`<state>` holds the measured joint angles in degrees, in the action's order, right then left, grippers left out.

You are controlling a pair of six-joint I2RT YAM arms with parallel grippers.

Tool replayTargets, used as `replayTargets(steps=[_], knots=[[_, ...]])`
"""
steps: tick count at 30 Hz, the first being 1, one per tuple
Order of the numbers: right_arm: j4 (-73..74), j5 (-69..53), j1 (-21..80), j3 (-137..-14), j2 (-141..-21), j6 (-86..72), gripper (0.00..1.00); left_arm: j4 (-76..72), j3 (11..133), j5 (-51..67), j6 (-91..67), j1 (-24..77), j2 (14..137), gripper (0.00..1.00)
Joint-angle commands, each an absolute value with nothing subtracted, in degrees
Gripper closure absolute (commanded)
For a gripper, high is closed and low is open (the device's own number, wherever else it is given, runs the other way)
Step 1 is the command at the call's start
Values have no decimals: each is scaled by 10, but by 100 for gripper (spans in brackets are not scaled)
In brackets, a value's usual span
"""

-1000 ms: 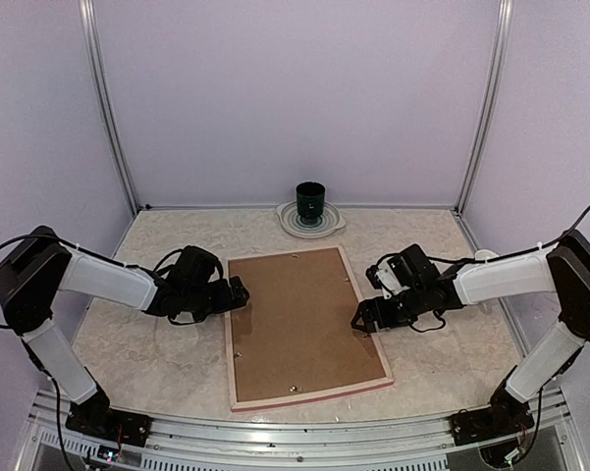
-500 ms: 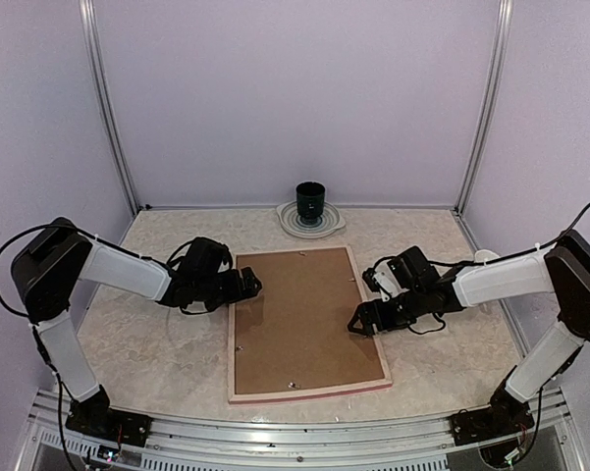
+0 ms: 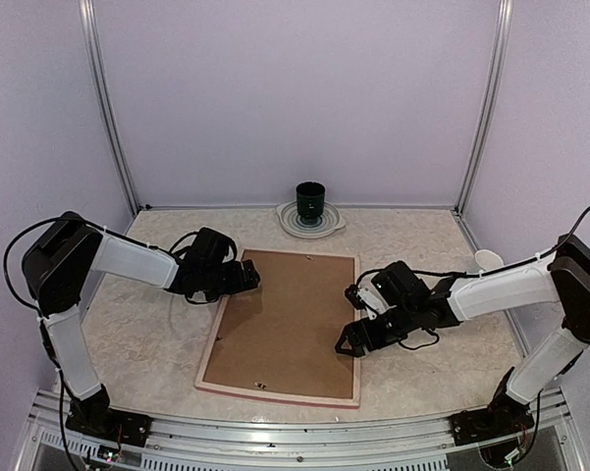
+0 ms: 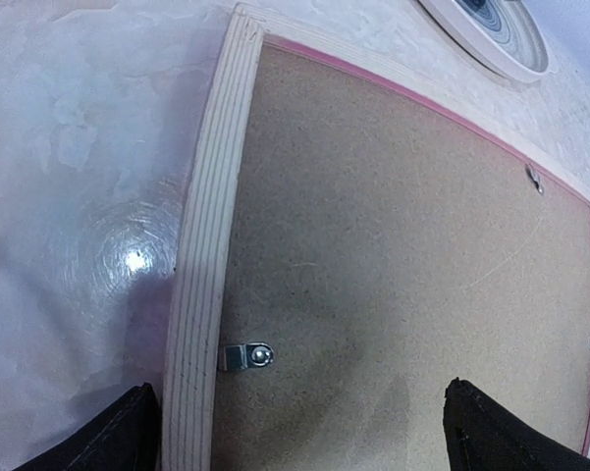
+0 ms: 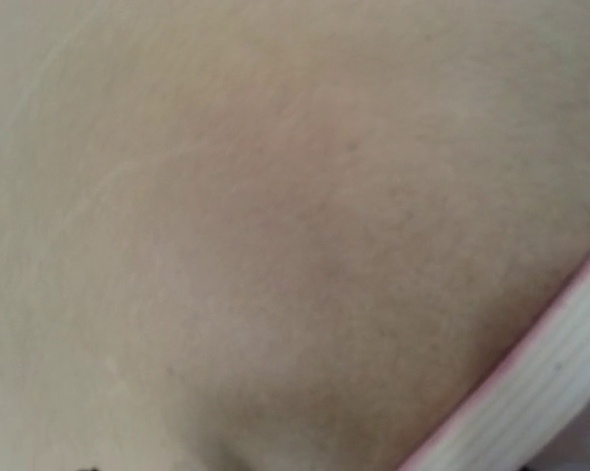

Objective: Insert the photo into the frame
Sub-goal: Rotate the photo frame at the center of the board.

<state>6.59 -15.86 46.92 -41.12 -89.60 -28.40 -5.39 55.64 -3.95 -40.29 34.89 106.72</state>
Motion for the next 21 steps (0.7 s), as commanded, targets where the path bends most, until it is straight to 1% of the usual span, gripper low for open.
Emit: replayTargets(steps=[1, 14, 21], knots=[[48, -205, 513, -403, -893, -301, 14, -31, 582, 14, -394, 355, 1100, 1], [58, -197, 574, -430, -903, -312, 14, -17, 665, 39, -376, 341, 1150, 1], [104, -163, 574, -432, -867, -308, 14, -19, 663, 42, -393, 315, 1150, 1]])
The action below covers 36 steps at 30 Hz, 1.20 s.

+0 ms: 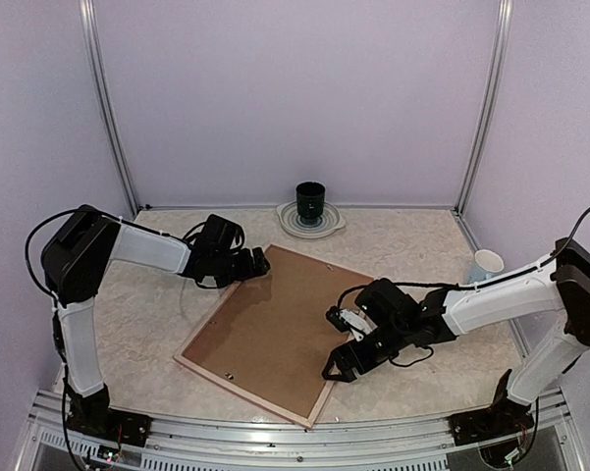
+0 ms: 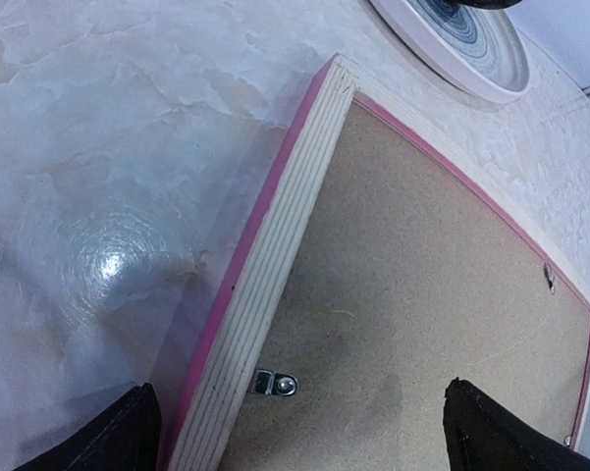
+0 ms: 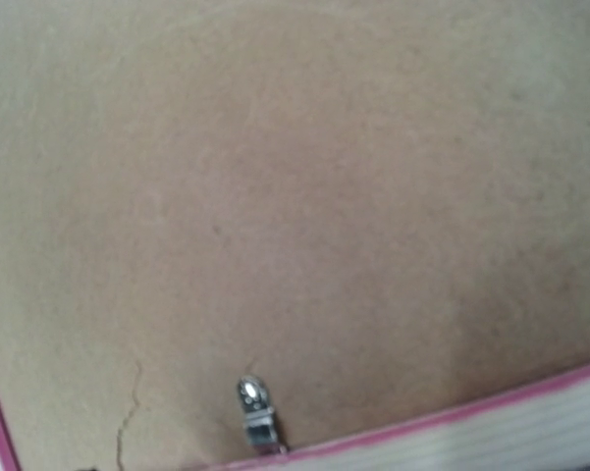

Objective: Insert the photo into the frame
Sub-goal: Rotate the photo frame at the center of the board.

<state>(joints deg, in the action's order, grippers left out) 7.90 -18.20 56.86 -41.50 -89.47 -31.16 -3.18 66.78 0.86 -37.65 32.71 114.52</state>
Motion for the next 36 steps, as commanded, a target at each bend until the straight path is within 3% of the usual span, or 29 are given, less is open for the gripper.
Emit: replayTargets(steps=[1, 7, 16, 20, 36], knots=[[112, -155, 574, -433, -859, -304, 14, -19, 657, 39, -396, 311, 1143, 1], [155, -132, 547, -441, -822, -278, 13, -2, 624, 7, -404, 295, 1077, 1], [167, -132, 418, -463, -791, -231, 7, 50, 529, -54, -432, 299, 913, 1], [165, -130, 377, -492, -818, -212, 1, 69, 468, -66, -452, 317, 842, 1], [133, -149, 234, -654, -1002, -184, 1, 175, 285, -115, -620, 454, 602, 1]])
